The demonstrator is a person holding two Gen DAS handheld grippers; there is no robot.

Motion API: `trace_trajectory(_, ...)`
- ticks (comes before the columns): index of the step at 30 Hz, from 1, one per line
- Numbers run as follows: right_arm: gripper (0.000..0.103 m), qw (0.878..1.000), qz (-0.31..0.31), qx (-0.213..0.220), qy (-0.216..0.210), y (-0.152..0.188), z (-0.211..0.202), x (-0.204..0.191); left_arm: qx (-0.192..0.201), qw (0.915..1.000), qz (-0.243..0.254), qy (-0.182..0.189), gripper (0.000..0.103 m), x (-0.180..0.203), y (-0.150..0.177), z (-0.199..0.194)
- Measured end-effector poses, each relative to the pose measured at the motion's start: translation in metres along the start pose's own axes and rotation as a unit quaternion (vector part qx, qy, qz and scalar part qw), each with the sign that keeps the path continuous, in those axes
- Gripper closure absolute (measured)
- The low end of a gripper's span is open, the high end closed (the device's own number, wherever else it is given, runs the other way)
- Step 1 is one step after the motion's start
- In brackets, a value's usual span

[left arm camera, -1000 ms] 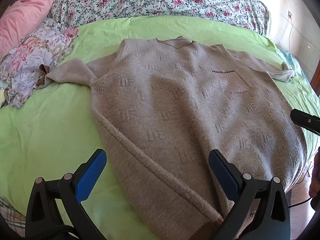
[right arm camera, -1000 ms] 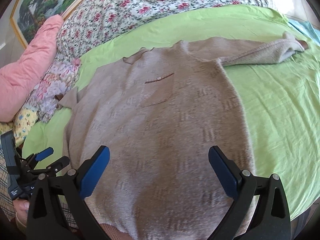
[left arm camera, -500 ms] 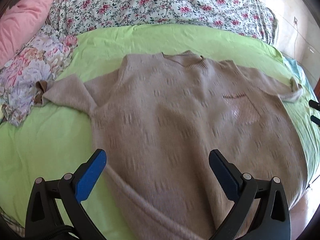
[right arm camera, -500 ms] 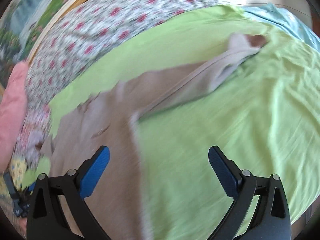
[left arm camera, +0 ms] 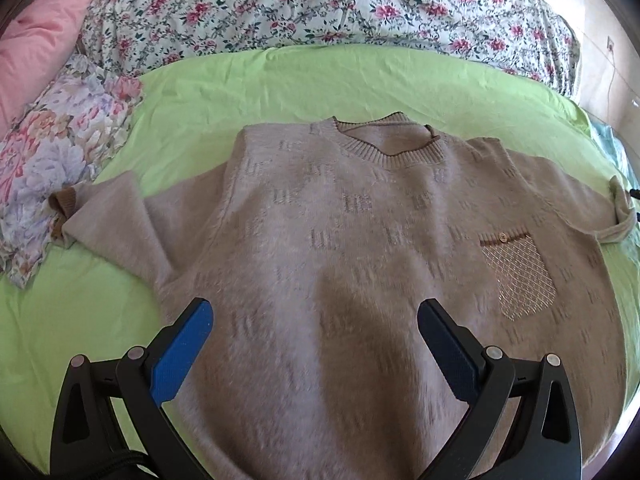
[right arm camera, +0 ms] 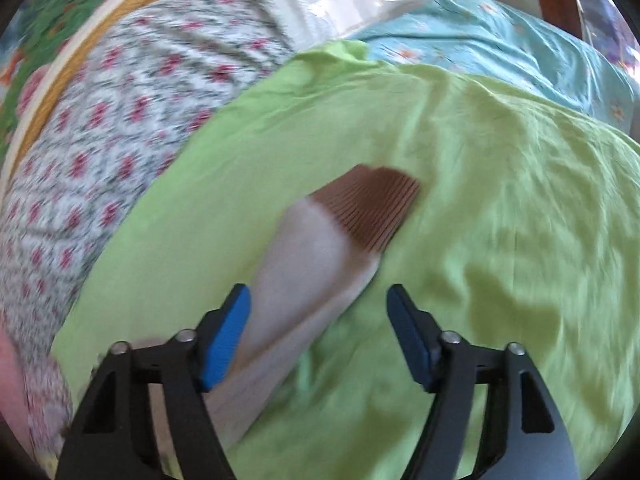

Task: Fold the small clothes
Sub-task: 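Grasp the brown cuff of a sweater sleeve with the right gripper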

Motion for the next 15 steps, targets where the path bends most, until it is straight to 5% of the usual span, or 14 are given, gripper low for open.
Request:
trace_trajectory(5, 0.076, 0.999, 0.012, -0.026, 0.013, -0.013, 0.033, 0.011, -0.015, 0.9999, 0.000, 0.007, 0.001, 0.007, 0.000, 0.019)
trace_trajectory(6, 0.093, 1.000, 0.010, -0.023, 0.017, -0.013, 0.031, 0.011, -0.019, 0.9998, 0.002, 0.007, 0.001, 0.008, 0.001, 0.021)
trace_trajectory(11, 0.096, 0.998, -0.038, 0.029, -0.048, -0.005, -0.020, -0.039, -0.020, 0.9995, -0.005, 0.022, 0.001, 0.006, 0.005, 0.021)
trace_trajectory(15, 0.096, 0.987, -0.089, 0.025, -0.130, 0.027, -0.058, -0.108, -0.024, 0.9981, -0.024, 0.051, 0.001, 0.003, 0.011, 0.019)
Point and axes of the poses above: each gripper's, at about its wrist camera, not at the fingertips, and z roughly the way its jaws point, x to its right, y to its underside, the point moved 6 cm from there along z, roughly the way its jaws point, and after that the axes turned 5 degrees about y, right-handed, at the moved point
